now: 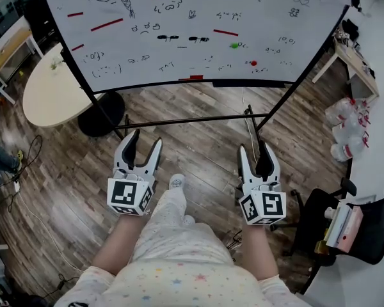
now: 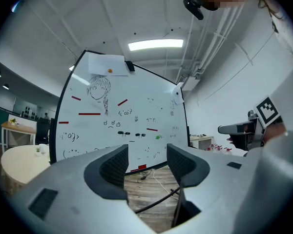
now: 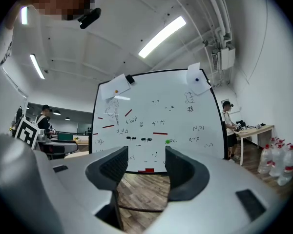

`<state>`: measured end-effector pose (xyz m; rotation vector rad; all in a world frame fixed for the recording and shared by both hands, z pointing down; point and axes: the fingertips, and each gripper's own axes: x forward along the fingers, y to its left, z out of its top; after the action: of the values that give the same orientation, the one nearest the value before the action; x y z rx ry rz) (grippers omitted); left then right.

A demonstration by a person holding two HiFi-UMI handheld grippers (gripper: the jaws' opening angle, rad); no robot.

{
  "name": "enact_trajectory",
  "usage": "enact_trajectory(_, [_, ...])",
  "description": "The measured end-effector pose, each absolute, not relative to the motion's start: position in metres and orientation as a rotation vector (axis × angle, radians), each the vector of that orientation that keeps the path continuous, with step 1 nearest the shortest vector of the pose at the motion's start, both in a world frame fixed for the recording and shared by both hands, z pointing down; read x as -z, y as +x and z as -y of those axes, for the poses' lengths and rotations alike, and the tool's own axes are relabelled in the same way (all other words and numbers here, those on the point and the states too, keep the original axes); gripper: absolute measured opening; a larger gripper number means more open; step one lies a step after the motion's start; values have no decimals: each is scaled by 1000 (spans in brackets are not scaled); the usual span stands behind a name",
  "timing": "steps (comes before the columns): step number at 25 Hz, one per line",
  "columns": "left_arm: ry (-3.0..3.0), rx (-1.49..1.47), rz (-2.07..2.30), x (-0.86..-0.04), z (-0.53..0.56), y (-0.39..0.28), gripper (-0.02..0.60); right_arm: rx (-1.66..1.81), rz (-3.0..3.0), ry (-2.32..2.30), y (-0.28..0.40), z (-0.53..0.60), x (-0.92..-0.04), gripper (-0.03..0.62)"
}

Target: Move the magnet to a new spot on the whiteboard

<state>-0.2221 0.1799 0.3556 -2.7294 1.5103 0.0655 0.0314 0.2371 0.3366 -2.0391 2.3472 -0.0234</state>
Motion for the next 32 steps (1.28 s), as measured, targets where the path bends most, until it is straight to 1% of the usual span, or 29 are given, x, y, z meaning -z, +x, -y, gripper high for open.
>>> enact_trajectory(10, [-2788,-80,-1443,-359,-63,-196,225,14,-2316,-2103,49,-130,-332,222])
enact_trajectory(18, [-2828,-85,-1361,-356,32,-186,225,12,-2265,-2154,47,-47,-329,222])
enact_trajectory(32, [-2874,-49,-1361,-373,106,-163,224,82,-2262,-2189,63,24,-343,222])
